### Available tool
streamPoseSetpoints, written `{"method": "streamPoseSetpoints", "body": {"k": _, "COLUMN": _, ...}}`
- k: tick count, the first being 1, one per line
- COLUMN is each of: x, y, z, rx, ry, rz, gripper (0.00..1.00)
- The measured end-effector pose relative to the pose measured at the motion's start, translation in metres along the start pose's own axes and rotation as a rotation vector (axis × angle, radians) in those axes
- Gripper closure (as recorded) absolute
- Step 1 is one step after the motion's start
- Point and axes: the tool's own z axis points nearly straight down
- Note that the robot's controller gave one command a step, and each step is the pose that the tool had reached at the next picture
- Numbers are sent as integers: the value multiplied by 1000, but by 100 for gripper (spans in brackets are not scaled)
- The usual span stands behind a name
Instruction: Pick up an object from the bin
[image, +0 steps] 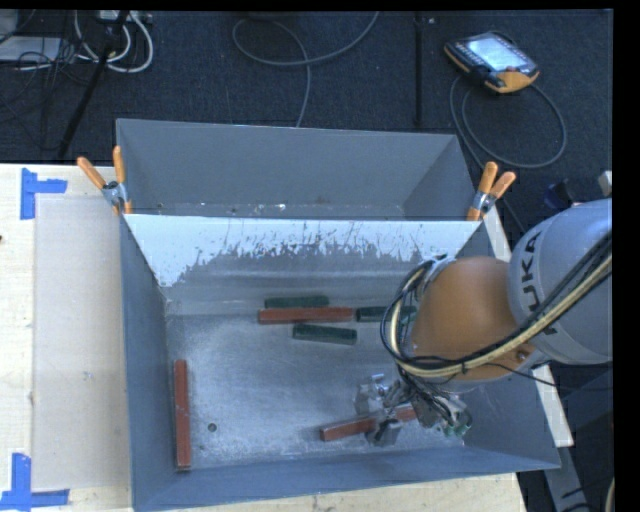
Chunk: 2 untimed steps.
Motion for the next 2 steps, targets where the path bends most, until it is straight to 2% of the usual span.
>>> {"method": "streamPoseSetpoints", "body": {"k": 2, "x": 0, "y": 1, "z": -16, "rx": 0, "ry": -1, "rz": -2, "gripper": 100}}
